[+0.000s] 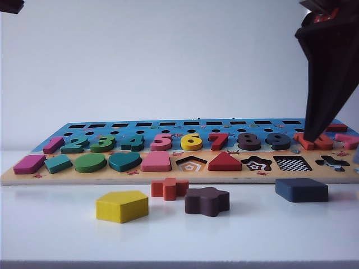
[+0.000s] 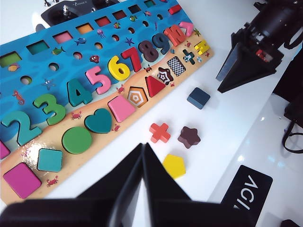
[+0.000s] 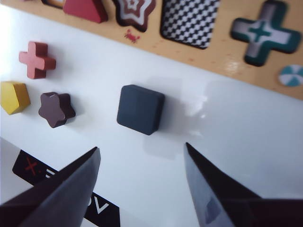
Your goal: Insert the cube into the slot.
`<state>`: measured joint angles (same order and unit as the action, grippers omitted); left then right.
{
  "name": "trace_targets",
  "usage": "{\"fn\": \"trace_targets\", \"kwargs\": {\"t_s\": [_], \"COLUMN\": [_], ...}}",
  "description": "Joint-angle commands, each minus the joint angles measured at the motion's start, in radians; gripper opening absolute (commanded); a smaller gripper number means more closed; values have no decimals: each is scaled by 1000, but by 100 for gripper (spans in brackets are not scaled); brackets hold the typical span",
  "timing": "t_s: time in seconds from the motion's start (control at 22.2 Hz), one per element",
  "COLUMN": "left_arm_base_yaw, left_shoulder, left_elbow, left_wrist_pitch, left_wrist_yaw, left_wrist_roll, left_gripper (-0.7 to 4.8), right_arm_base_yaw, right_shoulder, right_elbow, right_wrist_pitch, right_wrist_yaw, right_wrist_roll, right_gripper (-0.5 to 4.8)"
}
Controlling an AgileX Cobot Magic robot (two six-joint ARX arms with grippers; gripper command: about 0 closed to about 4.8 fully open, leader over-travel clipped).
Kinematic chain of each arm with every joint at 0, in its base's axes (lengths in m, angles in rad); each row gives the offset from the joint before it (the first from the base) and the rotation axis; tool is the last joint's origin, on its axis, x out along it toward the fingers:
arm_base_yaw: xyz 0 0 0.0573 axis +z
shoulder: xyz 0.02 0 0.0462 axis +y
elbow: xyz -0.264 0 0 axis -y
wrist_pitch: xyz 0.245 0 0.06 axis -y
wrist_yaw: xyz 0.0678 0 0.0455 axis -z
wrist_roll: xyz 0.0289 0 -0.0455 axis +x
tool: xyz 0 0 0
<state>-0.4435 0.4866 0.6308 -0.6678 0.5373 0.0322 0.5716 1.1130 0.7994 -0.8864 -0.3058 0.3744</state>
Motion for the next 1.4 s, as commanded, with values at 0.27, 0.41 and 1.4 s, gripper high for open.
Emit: {"fn": "trace_targets", "kwargs": {"t_s": [0.27, 0.41, 1.4], "left_arm_base_yaw": [0, -1, 0], "left_shoulder": [2, 2, 2], "left_elbow": [5, 5, 5], "left_wrist_pitch": [12, 12, 12], "left_wrist_yaw": [5, 5, 5], "left_wrist_roll": [2, 2, 2], "left_gripper": [7, 7, 7], "right_arm_base_yaw": [79, 80, 112], "right_shoulder": [111, 141, 222], "right_elbow": [77, 85, 165], "right_wrist_pitch": [59, 34, -80], "right_wrist_yaw": [18, 37, 137], "right_wrist_roll": [13, 19, 27], "right_gripper": [401, 400, 382]}}
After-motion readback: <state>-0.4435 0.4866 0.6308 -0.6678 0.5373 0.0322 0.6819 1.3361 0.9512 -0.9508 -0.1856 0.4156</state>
